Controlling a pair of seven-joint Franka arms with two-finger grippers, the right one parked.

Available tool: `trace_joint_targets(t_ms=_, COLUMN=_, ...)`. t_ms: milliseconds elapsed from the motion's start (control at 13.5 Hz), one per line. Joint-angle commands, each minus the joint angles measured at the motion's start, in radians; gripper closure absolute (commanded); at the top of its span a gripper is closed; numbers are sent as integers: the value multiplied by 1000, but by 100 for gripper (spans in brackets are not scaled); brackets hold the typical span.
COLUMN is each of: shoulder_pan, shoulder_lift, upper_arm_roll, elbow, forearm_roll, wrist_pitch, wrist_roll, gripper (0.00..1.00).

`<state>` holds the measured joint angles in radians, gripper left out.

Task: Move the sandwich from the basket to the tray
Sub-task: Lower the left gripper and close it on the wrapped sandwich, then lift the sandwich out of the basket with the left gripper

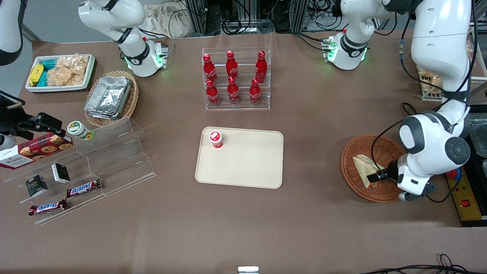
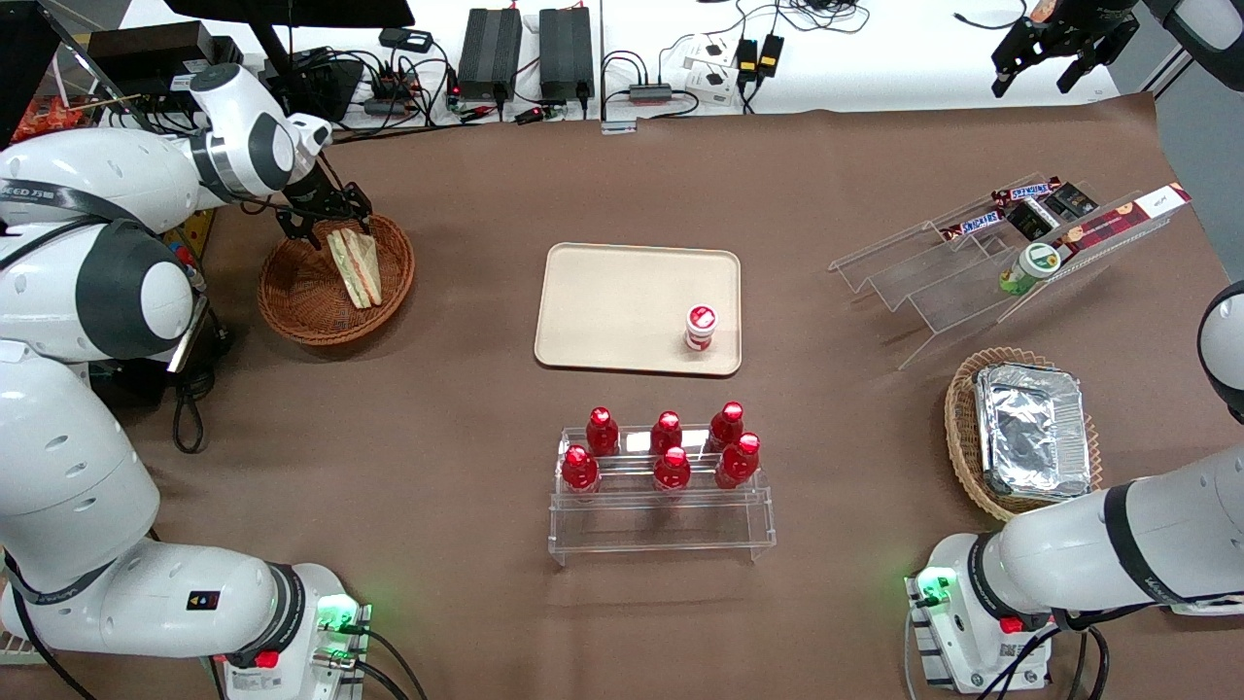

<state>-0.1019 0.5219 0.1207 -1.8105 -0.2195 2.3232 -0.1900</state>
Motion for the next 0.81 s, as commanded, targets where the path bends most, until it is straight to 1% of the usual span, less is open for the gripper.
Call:
trace_joint_targets(t_ms=0, shoulder_pan=-21, shoulder_lift=0, upper_arm_roll=0, elbow=-43, forearm_roll=-6, wrist_pitch=47, wrist_roll=6, gripper=10)
trace_joint_targets(t_ms=222, shoulder_pan=-25, shoulder_lift=0, upper_arm_roll=2, elbow=-43, forearm_roll=6, wrist_pitch=41, wrist_roll=14, gripper=56)
trace_joint_targets(t_ms=370, shoulder_pan=-25, shoulder_lift=-10, upper_arm_roll=0, elbow=-41, forearm_roll=37, wrist_pitch=36, wrist_roll=18, gripper=81)
trace_joint_targets(t_ms=444, shoulder_pan=-27, shoulder_lift=-19, upper_arm_roll=0, elbow=-36, forearm_roll=49, wrist_pitch=30, wrist_roll=17, gripper=88)
trace_joint_targets(t_ms=519, shoulder_pan=-27, shoulder_lift=-39, upper_arm_roll=0, elbow=-30, forearm_roll=64, wrist_pitch=10, wrist_roll=14, gripper=90)
trace_joint_targets(t_ms=667, shoulder_pan=-27, shoulder_lift=-91, upper_arm_roll=0, elbow=11, forearm_roll=95, wrist_pitch=-69, wrist_roll=14, gripper=91)
trace_joint_targets(t_ms=741, shoulder_pan=-27, shoulder_lift=-121, upper_arm_roll=0, elbow=48, forearm_roll=116, wrist_pitch=-141, wrist_roll=14, gripper=91)
